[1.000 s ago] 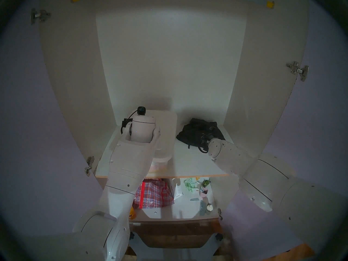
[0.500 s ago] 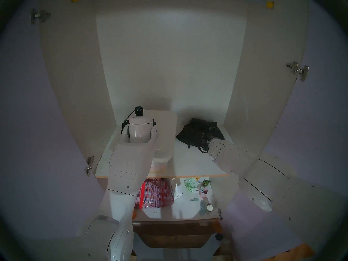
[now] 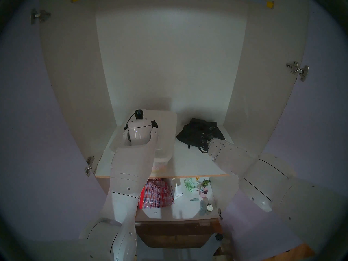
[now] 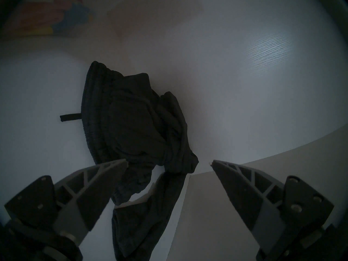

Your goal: Take clothing out of the storage bin and put the lid back on the bin

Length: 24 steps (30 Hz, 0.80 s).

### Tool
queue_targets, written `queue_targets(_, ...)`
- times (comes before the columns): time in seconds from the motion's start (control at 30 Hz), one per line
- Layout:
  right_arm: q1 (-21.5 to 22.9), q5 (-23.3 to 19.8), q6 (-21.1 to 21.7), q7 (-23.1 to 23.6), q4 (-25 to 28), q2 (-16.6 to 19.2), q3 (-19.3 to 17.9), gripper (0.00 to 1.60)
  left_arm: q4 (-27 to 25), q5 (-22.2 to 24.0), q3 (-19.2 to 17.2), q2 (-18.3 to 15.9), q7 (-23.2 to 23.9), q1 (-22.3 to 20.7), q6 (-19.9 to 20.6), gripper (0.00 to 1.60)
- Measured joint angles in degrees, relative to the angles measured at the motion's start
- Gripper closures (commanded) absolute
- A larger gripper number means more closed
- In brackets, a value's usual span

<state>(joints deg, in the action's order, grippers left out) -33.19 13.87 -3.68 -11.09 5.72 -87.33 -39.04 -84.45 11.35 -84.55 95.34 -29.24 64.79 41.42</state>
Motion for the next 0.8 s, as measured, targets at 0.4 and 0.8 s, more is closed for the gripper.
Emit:
queue_targets(0.4,-0.01,0.32,0.01,-0.01,0.0,-0.01,-0.35,0.0,0.55,1.53,-0.89,0.7,-0.06,0.08,-1.91,0.0)
queue_targets(0.8,-0.03,0.68,0.03,-0.01,0.01,-0.02,-0.69,0.0,1.41,2.79,-0.79,0.94,0.02,0.1,-3.26,0.0)
